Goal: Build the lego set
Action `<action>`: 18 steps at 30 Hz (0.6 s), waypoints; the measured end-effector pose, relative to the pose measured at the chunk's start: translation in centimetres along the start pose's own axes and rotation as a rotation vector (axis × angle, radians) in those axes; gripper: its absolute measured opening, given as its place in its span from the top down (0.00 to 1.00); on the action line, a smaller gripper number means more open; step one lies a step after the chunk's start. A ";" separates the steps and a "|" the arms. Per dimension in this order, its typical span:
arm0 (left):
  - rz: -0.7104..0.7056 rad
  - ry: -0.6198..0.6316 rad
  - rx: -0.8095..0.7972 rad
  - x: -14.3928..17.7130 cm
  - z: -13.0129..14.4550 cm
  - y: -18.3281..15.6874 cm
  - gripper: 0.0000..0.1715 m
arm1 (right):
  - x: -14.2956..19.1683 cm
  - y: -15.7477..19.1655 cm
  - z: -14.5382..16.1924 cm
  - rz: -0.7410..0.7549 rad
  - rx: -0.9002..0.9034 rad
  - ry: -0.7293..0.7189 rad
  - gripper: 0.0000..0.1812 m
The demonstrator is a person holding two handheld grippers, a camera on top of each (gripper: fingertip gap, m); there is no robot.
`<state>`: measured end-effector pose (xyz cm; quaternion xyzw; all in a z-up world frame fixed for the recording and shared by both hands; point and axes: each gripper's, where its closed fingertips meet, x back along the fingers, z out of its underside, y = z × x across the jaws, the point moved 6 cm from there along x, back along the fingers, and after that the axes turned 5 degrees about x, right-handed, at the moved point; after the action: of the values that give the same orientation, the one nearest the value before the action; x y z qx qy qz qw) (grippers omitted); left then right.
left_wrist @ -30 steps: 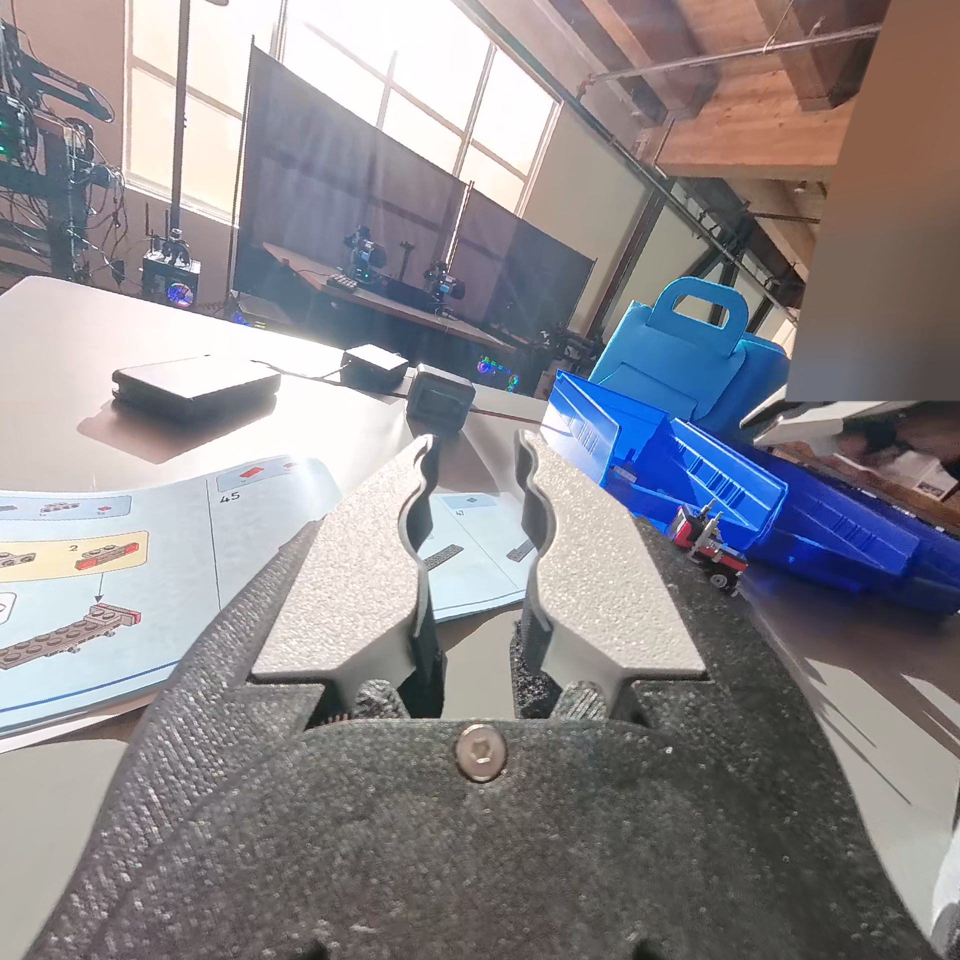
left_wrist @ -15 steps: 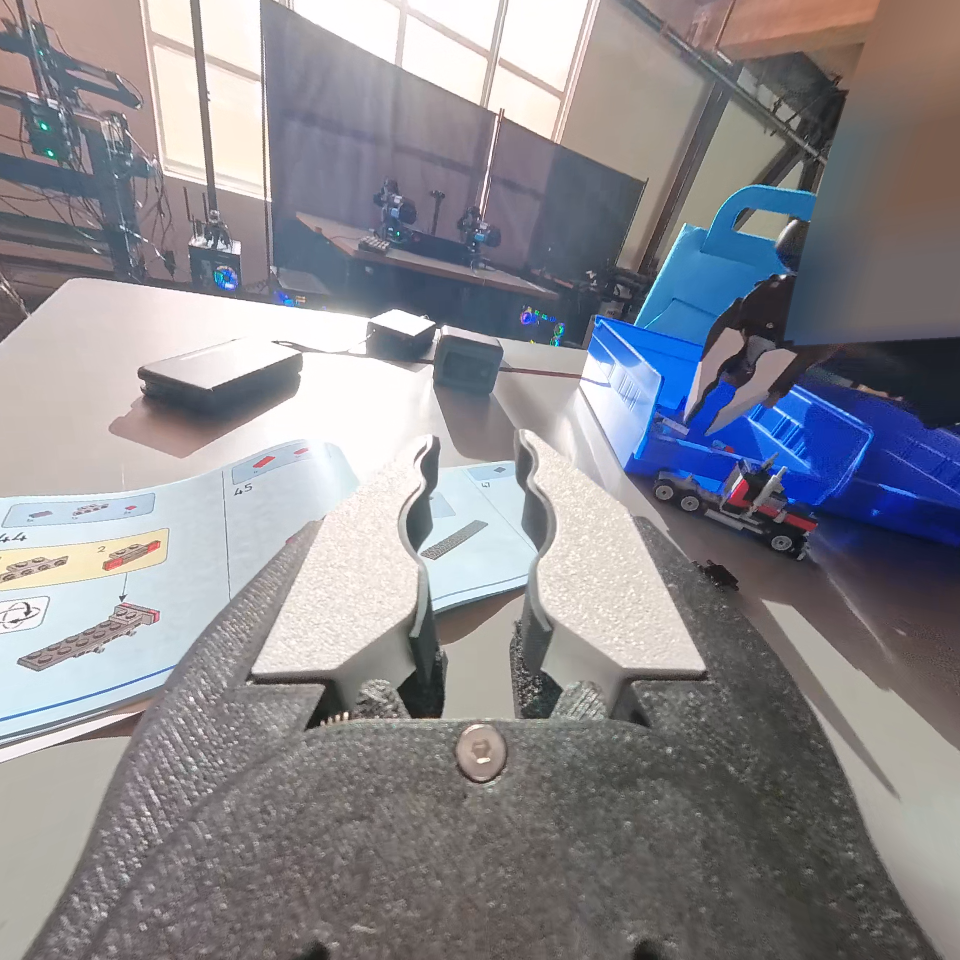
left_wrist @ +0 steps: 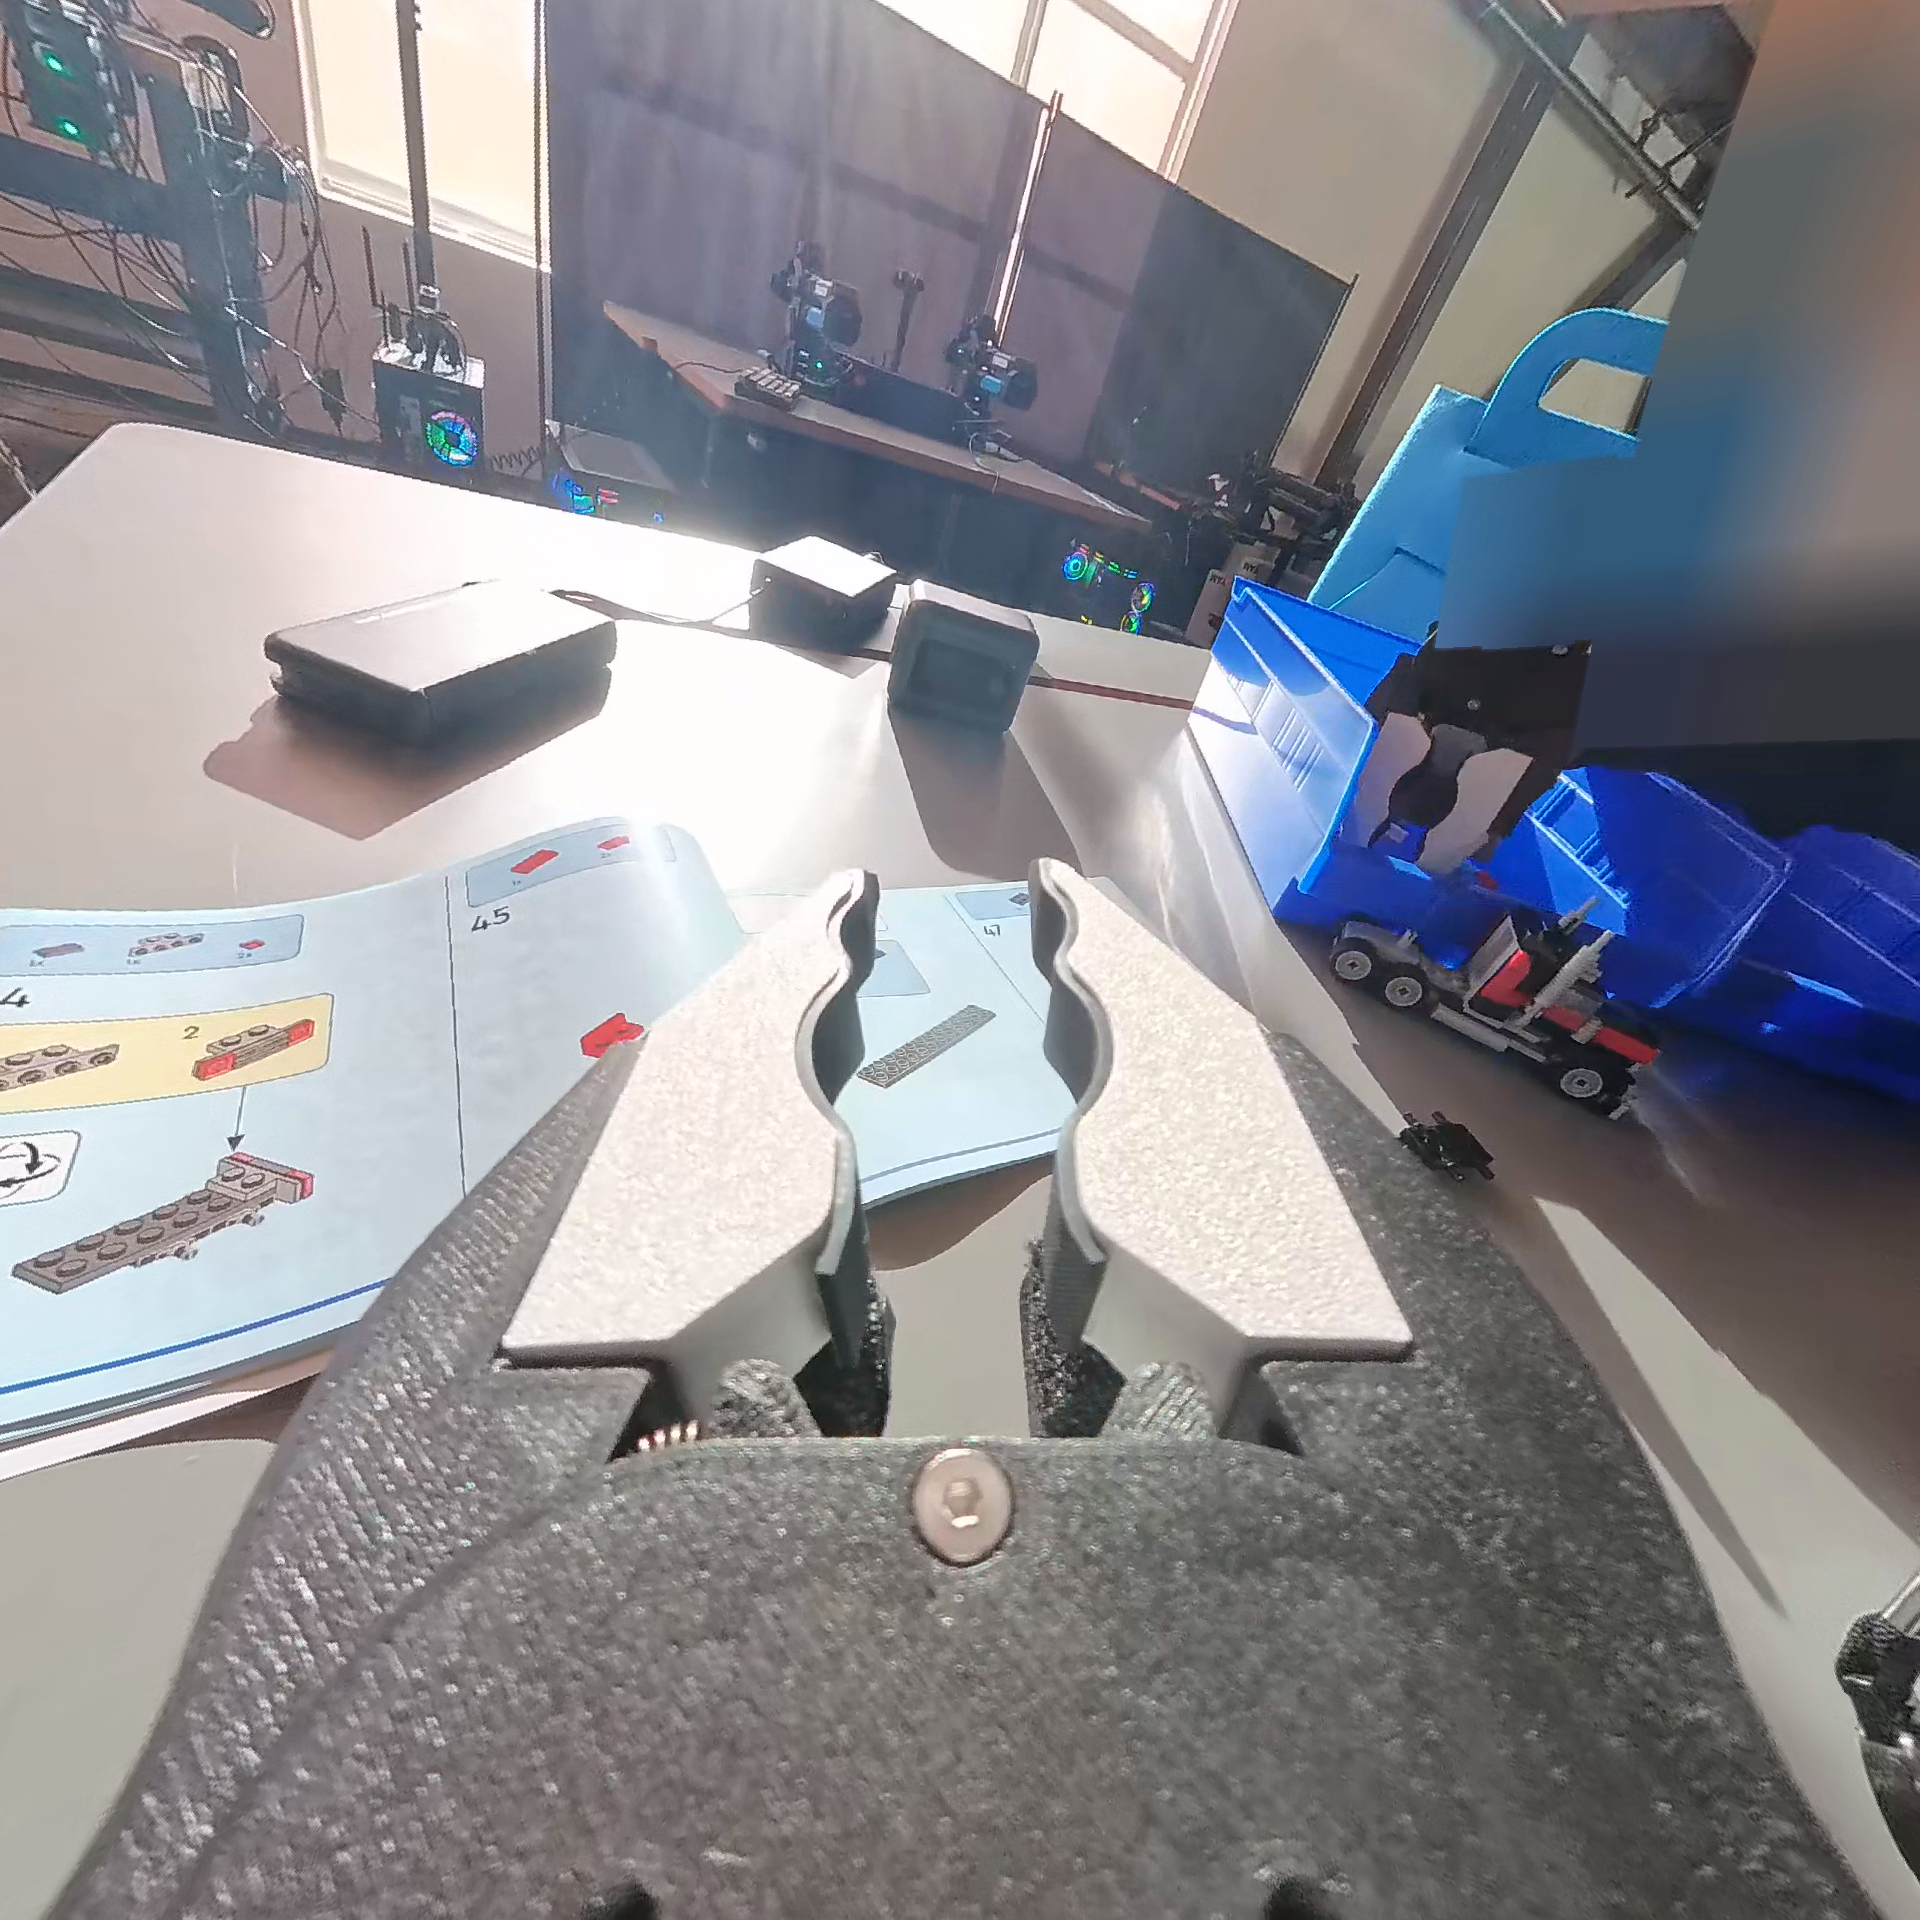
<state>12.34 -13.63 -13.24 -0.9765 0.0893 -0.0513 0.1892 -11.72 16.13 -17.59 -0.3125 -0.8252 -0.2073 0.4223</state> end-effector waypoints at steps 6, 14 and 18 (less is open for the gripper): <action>0.007 -0.009 0.001 0.1 -0.1 0.0 0.82 | -0.3 0.5 0.1 0.065 0.009 0.040 0.90; 0.013 -0.020 0.004 0.2 -0.2 0.0 0.82 | -0.3 1.0 -0.2 0.117 0.010 0.103 0.94; 0.018 -0.038 0.010 0.4 -0.3 0.0 0.82 | -0.3 0.9 -0.3 0.130 -0.050 0.105 0.95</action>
<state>12.70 -13.82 -12.92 -0.9755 0.0944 -0.0315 0.1963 -10.84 16.52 -17.59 -0.3647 -0.7745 -0.2160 0.4696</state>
